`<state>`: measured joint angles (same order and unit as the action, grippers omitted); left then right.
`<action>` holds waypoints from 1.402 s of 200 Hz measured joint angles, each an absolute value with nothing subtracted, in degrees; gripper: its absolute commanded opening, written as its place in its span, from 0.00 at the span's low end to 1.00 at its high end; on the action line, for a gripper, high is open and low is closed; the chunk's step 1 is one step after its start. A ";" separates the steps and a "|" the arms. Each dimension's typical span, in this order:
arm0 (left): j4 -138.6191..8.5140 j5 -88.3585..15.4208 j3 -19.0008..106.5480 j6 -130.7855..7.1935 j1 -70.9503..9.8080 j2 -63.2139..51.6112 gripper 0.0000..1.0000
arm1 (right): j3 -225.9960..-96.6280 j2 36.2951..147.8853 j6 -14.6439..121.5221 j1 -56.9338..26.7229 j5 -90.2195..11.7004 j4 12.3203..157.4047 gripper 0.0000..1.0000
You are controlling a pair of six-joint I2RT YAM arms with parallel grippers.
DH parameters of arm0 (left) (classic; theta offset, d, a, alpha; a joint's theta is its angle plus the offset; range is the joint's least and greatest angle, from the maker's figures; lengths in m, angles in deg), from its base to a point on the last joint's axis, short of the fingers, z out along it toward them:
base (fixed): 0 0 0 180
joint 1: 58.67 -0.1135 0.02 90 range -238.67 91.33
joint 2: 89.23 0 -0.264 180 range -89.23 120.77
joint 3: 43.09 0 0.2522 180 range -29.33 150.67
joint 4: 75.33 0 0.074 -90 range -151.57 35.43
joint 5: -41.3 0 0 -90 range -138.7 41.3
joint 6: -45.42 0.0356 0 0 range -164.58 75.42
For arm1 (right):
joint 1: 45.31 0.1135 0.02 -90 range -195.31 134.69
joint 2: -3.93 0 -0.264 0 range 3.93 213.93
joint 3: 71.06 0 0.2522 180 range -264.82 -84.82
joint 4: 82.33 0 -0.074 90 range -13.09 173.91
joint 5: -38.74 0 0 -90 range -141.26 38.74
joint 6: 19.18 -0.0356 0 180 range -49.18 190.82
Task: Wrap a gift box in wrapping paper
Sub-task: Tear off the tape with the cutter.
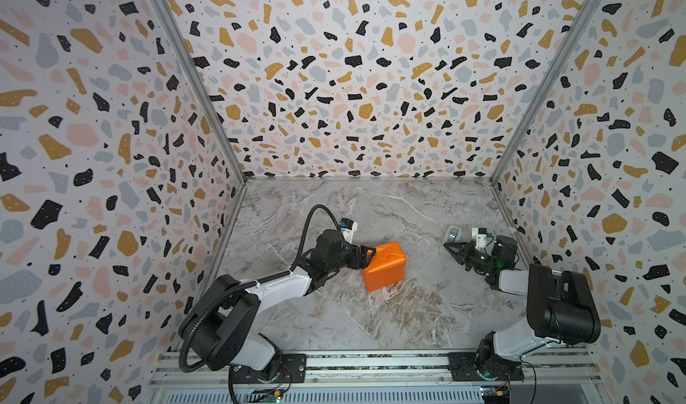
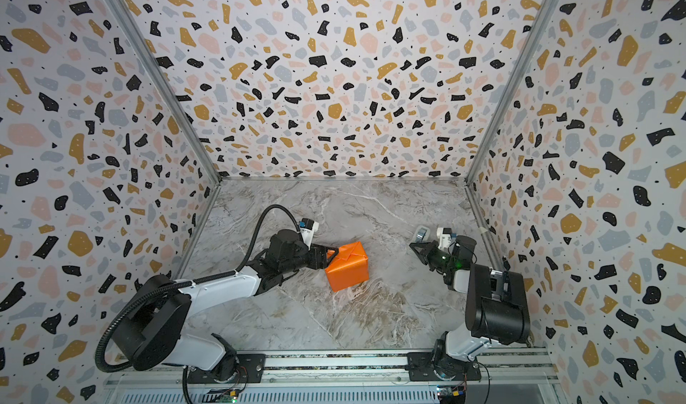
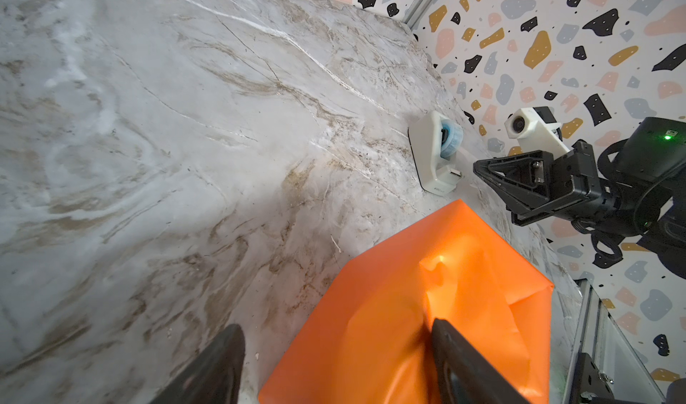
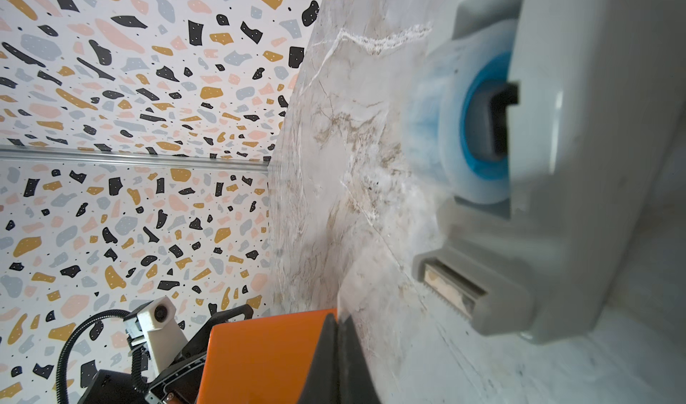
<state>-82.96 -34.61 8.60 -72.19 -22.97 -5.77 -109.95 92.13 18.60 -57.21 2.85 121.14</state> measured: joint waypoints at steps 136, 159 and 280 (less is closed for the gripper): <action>-82.48 -34.61 8.60 -72.17 -22.94 -5.97 0.78 | -107.41 94.34 24.74 -56.53 -3.01 115.24 0.00; -82.48 -34.61 8.60 -72.15 -22.94 -5.97 0.78 | -108.04 95.74 25.81 -56.53 -4.76 114.59 0.00; -82.48 -34.70 8.60 -71.93 -22.86 -5.97 0.78 | -109.75 96.09 30.73 -56.99 -10.81 108.01 0.00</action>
<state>-82.48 -34.70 8.60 -71.93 -22.86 -5.97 -109.75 96.09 30.73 -56.99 -10.81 108.01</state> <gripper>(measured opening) 0.779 0.038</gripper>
